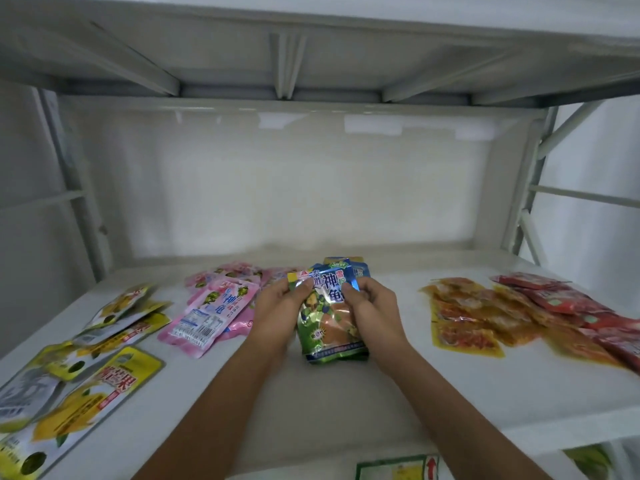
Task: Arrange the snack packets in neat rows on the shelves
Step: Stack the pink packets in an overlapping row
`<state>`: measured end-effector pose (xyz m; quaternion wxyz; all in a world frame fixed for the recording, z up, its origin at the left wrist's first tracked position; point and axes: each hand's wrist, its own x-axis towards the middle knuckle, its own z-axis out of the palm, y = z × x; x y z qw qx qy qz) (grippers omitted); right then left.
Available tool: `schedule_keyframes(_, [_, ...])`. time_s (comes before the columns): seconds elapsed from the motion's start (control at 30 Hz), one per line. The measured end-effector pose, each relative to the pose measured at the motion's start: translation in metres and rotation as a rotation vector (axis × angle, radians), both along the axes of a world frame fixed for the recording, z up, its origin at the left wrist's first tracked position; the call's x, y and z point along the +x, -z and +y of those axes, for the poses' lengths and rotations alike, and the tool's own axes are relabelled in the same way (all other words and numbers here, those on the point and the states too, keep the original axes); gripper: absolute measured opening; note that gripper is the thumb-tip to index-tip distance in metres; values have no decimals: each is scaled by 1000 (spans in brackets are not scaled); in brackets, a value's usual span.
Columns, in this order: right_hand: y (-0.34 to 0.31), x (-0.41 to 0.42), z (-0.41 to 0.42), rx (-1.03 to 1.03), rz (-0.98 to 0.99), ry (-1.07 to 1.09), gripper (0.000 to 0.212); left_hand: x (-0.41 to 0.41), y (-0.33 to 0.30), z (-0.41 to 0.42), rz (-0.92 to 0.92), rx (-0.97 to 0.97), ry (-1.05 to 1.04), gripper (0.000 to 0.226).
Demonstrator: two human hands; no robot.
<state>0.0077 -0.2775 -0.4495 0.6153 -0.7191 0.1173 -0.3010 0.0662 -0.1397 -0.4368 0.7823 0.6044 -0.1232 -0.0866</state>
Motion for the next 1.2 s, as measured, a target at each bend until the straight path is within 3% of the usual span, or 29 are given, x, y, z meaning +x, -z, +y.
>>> schedule_keyframes(0.07, [7, 17, 2, -18, -54, 6, 50, 10, 4, -1, -66, 18, -31, 18])
schedule_keyframes(0.17, [10, 23, 5, -97, -97, 44, 41, 20, 9, 1, -177, 27, -55, 14])
schedule_keyframes(0.27, [11, 24, 6, -179, -141, 123, 48, 26, 12, 3, -250, 46, -65, 18])
schedule_keyframes(0.43, [7, 18, 7, -229, -169, 119, 42, 18, 8, 3, -315, 33, -39, 20])
schedule_keyframes(0.63, [4, 15, 10, -256, -210, 126, 44, 14, 10, 1, -273, 5, 26, 23])
schedule_keyframes(0.77, [5, 16, 14, -170, -261, 97, 48, 9, 9, 0, -299, -1, 40, 28])
schedule_keyframes(0.97, [5, 17, 9, -125, -218, 45, 10, 11, 6, 2, -222, -22, 77, 24])
schedule_keyframes(1.07, [5, 17, 8, -78, -249, 76, 22, 11, 6, 3, -126, -34, 177, 21])
schedule_keyframes(1.2, [7, 21, 5, -30, -275, 134, 24, 9, 9, 1, -174, 50, 171, 28])
